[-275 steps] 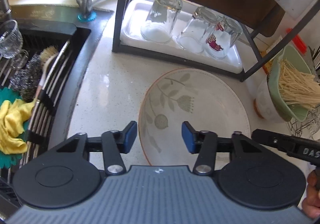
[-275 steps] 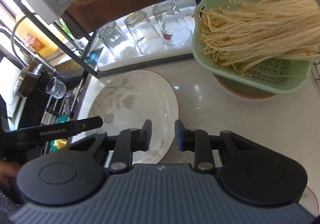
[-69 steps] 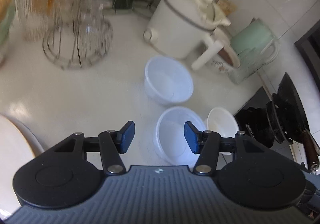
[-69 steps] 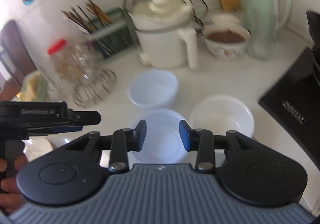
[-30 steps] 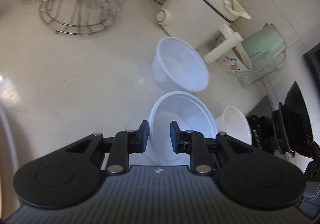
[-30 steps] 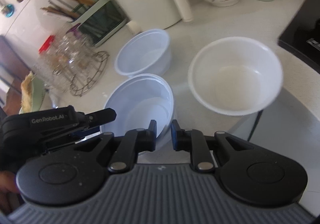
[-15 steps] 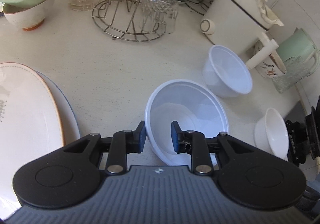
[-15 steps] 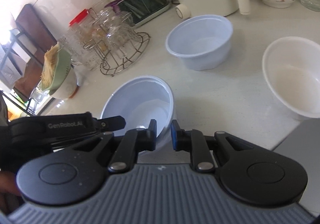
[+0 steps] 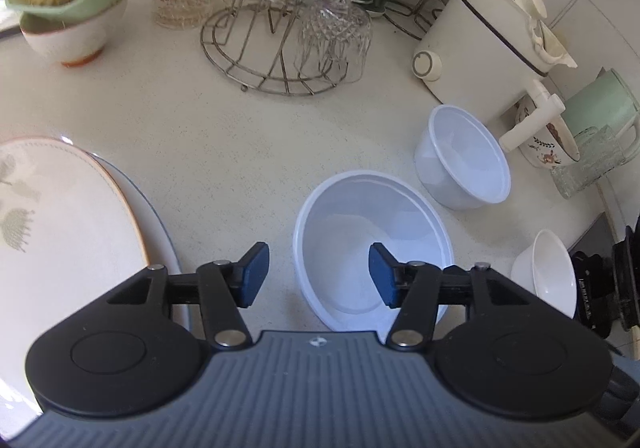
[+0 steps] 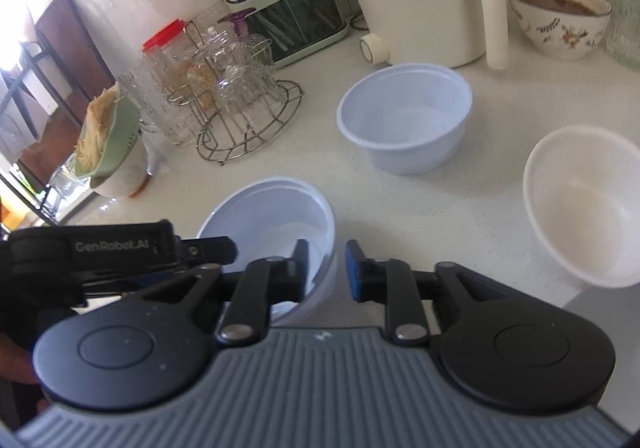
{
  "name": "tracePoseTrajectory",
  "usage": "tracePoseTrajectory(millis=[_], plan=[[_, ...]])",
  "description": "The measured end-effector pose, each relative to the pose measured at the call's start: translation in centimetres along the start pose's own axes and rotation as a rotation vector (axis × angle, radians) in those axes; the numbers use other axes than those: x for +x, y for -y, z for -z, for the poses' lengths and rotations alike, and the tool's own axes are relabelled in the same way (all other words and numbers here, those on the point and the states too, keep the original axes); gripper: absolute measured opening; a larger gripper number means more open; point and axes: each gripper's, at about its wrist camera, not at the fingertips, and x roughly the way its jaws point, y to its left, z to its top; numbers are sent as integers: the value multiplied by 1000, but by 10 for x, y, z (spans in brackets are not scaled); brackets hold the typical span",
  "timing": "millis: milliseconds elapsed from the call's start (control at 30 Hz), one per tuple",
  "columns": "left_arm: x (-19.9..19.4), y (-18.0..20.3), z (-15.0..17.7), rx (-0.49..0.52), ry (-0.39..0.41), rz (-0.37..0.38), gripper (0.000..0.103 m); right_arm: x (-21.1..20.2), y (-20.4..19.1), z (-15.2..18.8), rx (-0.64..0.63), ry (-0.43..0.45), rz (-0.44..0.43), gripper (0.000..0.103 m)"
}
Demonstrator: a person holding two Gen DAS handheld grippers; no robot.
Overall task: Organize plates and bowls
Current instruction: 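Move both grippers to the second white plastic bowl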
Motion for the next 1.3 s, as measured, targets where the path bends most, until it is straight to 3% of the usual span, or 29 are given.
tracePoseTrajectory(millis=[67,500,733,1033,1133,1300], plan=[[-5,1,-2,5,4,-7,62,-3,2,-3,6,0,7,37],[-72,21,-22,54,47,-22,62,-54,-7,-31,-37,28,60,37],[-107,30,-34,62,67,4,62,-84,-22,-48,-54,63,46,37],[-153,52,-43,145,144,6,62,-115,-37,-56,-72,116,30,37],[-168,57,-42,146,204,39,66,-127,-35,-58,-71,143,18,36],[-169,70,-44,154,221,87,66,-145,-29,-63,-92,193,41,36]])
